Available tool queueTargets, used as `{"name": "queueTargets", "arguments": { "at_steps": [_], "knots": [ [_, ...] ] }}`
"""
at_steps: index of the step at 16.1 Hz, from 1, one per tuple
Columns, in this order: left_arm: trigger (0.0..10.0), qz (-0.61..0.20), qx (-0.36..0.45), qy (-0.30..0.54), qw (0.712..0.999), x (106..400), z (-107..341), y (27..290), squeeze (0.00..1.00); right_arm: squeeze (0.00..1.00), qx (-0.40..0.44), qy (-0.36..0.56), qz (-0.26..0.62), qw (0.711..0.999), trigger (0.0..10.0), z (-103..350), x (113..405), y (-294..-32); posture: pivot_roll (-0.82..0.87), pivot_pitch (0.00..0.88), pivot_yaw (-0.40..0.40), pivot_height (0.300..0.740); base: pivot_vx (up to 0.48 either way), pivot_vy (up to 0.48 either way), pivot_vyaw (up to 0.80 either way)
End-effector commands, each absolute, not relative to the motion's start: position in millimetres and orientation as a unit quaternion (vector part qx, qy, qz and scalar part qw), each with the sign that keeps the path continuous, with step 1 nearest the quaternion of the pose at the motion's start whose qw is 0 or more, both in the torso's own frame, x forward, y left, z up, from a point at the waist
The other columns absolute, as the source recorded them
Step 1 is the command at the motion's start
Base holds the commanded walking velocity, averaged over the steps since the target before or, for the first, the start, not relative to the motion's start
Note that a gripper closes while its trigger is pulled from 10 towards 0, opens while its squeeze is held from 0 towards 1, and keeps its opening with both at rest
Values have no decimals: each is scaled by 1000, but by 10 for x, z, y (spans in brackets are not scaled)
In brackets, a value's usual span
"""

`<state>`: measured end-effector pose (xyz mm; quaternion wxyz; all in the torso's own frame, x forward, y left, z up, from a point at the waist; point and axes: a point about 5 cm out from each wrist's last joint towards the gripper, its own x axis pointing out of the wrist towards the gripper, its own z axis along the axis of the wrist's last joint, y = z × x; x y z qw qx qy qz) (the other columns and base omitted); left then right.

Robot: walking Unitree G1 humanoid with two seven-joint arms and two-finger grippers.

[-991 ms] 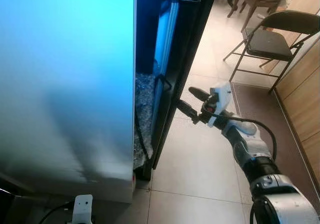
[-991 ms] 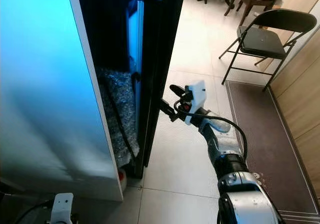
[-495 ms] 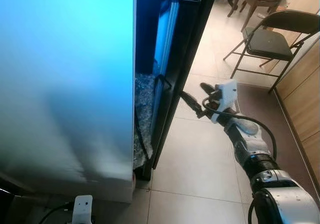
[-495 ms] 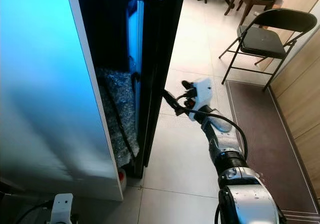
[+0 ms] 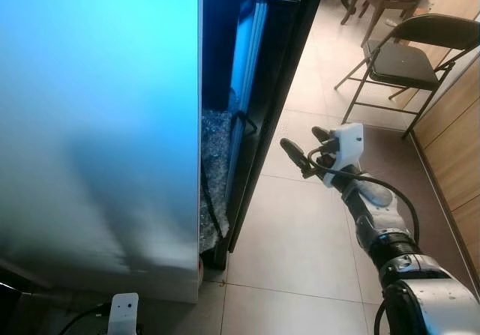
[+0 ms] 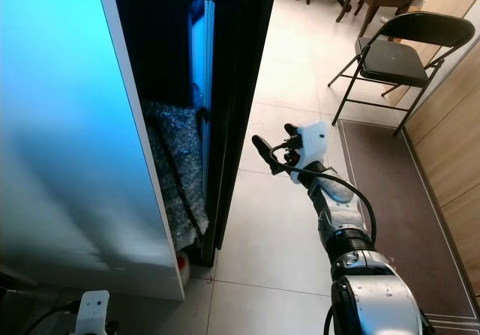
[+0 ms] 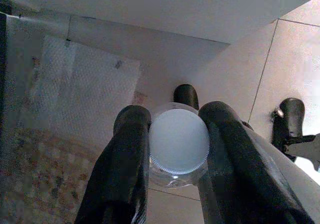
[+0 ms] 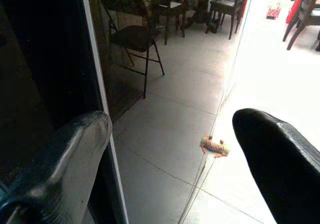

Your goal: Restocking fridge

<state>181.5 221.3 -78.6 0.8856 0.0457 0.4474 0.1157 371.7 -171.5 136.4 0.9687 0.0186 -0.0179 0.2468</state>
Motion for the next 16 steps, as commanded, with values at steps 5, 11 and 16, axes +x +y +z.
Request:
{"name": "queueTargets", "arguments": {
  "at_steps": [5,11,16],
  "knots": [
    [10000,105,43,460,880,1764,-826,2156,0,0,9,-17,269,963,10000,1446,3762,-1716,-101,135,-134,740,0,0,0],
    [10000,110,46,459,881,1764,-818,2196,0,0,-25,-16,235,971,10000,1561,3843,-1787,-90,134,-128,740,0,0,0],
    [10000,113,49,458,880,1752,-814,2232,0,0,-32,-20,215,976,10000,1660,3903,-1800,-73,129,-121,740,0,0,0]
  ]
}}
